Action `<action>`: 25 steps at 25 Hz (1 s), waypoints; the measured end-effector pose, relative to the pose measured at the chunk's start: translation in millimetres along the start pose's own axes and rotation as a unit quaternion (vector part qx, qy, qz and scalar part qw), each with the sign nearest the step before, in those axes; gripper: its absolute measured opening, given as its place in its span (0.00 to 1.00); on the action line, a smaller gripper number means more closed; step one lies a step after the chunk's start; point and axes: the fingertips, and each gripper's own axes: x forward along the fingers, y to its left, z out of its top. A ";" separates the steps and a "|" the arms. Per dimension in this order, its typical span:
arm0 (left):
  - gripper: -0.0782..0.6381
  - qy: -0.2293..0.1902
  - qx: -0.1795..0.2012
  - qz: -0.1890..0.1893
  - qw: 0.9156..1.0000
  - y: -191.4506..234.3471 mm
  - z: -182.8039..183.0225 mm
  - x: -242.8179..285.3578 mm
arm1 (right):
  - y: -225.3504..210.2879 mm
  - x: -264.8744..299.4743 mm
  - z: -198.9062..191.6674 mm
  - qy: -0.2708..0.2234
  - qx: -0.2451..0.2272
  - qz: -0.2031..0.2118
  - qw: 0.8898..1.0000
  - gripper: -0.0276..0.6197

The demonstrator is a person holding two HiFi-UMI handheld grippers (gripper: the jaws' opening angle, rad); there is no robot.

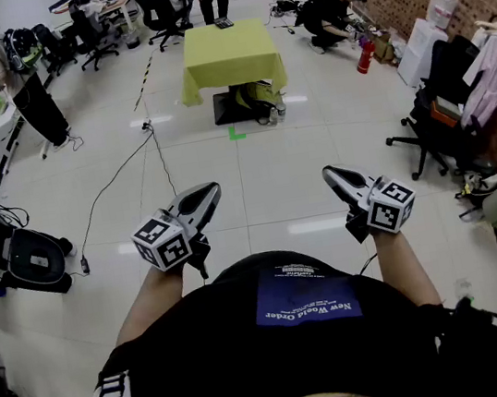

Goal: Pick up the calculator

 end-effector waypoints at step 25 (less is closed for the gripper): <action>0.12 0.011 -0.027 -0.033 0.999 69.0 -3.9 54.2 | -57.2 60.0 0.7 0.010 0.001 0.000 1.000 0.02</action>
